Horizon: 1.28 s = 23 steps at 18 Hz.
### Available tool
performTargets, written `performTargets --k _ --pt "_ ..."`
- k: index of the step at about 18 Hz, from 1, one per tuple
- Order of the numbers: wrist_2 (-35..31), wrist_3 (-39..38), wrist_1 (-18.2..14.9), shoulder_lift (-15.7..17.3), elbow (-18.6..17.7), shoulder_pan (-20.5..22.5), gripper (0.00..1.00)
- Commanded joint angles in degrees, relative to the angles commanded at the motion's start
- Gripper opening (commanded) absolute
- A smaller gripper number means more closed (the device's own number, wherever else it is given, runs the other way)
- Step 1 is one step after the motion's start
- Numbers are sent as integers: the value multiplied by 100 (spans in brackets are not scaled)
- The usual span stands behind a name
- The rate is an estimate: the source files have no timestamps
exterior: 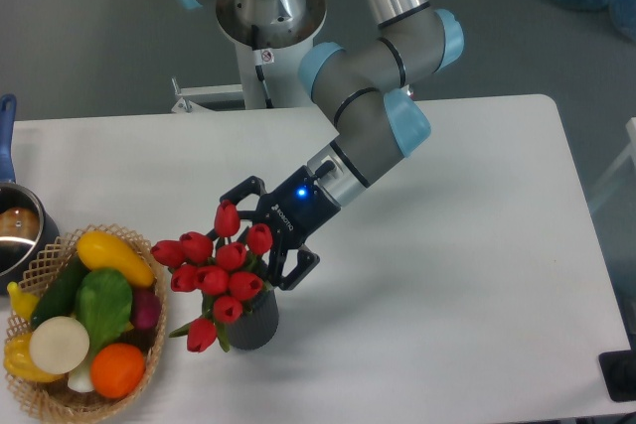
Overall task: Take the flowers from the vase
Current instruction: 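Lower the open gripper around the tulip stems above the vase rim, then close the gripper on the tulip stems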
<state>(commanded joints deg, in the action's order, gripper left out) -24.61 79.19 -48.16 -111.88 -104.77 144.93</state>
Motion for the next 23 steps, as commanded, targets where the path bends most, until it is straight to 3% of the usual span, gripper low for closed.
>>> performTargets --k 18,23 --pt "17 0 9 -44 79 -97 99" --pt "26 -9 9 -44 88 -105 72"
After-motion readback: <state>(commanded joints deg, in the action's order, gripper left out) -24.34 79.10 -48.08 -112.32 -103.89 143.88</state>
